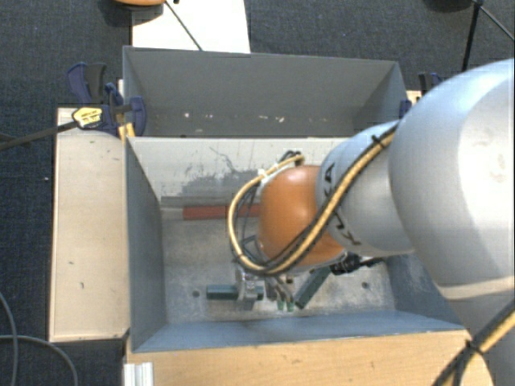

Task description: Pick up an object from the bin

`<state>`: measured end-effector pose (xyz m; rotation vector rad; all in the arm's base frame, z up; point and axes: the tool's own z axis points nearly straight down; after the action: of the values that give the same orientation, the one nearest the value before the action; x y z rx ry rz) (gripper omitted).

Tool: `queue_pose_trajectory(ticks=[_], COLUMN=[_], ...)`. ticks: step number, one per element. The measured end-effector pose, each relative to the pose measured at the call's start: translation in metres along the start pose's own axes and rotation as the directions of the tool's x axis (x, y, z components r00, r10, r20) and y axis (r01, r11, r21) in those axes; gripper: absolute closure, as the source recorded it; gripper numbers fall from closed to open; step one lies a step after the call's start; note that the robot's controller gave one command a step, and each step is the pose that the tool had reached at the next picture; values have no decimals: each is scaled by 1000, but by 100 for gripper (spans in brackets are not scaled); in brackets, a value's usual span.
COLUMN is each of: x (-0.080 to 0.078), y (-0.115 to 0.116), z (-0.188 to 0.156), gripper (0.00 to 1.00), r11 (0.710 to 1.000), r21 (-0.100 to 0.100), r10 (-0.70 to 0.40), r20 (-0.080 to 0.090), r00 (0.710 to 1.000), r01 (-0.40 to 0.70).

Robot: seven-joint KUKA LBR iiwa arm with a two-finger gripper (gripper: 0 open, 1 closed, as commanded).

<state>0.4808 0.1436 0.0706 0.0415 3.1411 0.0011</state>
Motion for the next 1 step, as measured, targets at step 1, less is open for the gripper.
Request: queue_pose_trajectory(ticks=[1], x=[0], y=[0], z=[0], gripper=[100], r11=[1000], r21=[0], r10=[1], r20=[0], r00=[1000], r01=[-1])
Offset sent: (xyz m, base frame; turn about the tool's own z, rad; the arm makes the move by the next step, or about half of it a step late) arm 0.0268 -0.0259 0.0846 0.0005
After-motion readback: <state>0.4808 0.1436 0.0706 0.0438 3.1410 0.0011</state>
